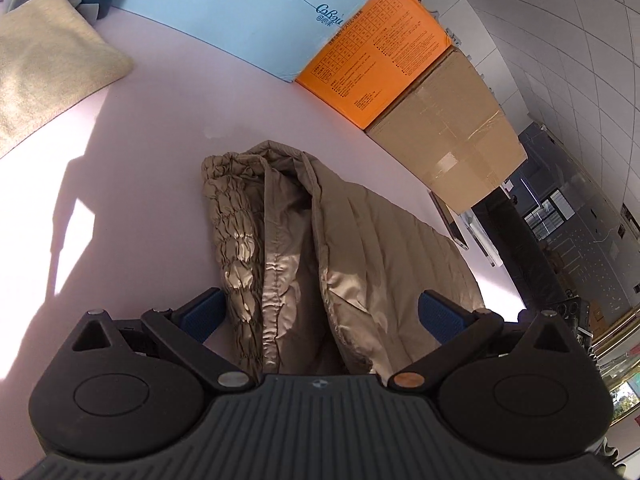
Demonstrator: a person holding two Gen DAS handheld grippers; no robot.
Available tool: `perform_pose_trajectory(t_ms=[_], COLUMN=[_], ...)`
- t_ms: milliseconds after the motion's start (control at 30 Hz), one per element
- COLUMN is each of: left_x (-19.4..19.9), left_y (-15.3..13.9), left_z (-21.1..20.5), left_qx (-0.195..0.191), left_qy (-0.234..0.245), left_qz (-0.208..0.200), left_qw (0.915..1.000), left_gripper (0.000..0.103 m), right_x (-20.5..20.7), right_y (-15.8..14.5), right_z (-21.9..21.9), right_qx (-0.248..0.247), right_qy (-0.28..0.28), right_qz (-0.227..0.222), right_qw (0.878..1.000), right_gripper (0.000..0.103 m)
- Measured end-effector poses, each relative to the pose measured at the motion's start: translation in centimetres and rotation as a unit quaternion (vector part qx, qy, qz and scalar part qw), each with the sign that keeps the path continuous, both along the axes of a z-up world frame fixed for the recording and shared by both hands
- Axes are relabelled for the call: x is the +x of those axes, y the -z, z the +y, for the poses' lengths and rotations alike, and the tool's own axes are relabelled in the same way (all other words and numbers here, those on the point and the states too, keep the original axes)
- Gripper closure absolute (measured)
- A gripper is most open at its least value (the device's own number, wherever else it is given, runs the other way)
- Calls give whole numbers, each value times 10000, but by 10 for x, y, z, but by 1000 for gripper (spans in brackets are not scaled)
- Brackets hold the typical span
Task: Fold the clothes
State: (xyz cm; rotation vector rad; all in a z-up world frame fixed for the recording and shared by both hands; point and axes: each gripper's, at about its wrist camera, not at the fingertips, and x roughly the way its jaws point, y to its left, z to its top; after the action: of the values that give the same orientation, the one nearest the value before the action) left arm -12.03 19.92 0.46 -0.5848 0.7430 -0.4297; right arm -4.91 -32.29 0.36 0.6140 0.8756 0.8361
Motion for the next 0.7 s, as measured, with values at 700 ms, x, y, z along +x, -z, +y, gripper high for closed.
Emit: perform_pose_trajectory(t_ms=[700], left_x=[0], left_y=[0], left_z=[-19], left_qx=[593], left_qy=[219], left_qz=[-291], left_qw=[9976], left_gripper=[0], right_x=[19], right_y=[1], right_z=[4], right_qx=[-271], right_qy=[117], right_qz=[-232], right_qw=[9993], right_gripper=[0])
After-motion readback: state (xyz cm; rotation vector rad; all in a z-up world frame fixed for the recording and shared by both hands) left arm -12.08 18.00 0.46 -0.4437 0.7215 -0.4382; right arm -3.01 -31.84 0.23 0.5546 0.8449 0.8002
